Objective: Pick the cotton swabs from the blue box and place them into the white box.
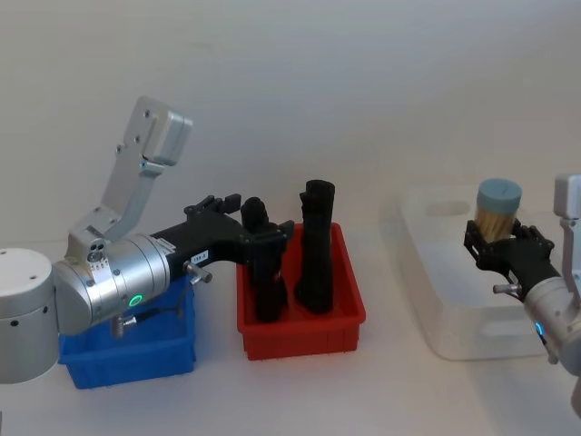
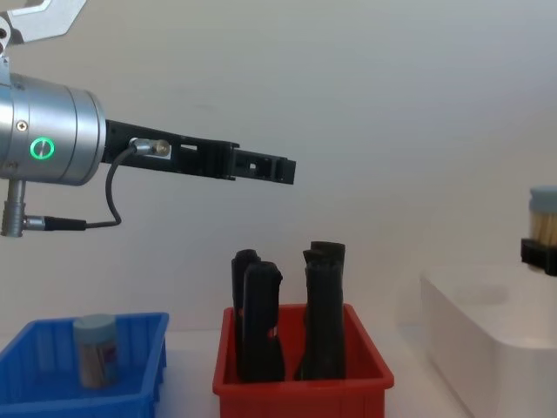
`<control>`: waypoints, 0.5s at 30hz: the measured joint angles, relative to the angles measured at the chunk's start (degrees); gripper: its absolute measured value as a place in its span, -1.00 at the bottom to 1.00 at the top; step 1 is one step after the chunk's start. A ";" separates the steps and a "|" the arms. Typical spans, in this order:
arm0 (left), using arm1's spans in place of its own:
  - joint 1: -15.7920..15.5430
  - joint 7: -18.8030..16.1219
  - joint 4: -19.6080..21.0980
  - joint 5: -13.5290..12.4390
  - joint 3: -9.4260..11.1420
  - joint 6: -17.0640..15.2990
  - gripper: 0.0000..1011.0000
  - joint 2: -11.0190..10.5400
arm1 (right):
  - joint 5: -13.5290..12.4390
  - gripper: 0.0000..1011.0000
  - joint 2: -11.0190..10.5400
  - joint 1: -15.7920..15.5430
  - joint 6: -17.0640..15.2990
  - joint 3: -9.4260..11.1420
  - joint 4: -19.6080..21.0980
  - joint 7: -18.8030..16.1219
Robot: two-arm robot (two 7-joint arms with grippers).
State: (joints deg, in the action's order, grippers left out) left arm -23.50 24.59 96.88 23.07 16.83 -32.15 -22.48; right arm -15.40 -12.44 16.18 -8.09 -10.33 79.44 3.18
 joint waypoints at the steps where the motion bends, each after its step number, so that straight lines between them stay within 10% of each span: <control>1: 0.00 0.00 0.00 0.00 0.00 0.00 0.99 0.00 | -0.05 0.23 0.03 0.24 -0.13 0.05 -0.47 0.00; 15: 0.00 0.00 0.00 0.00 0.00 0.00 0.99 0.00 | -0.76 0.23 1.43 6.47 -1.51 0.60 -12.99 -1.29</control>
State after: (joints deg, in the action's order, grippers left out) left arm -23.50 24.59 96.88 23.07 16.82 -32.15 -22.48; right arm -16.16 -11.01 22.64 -9.60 -9.74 66.46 1.89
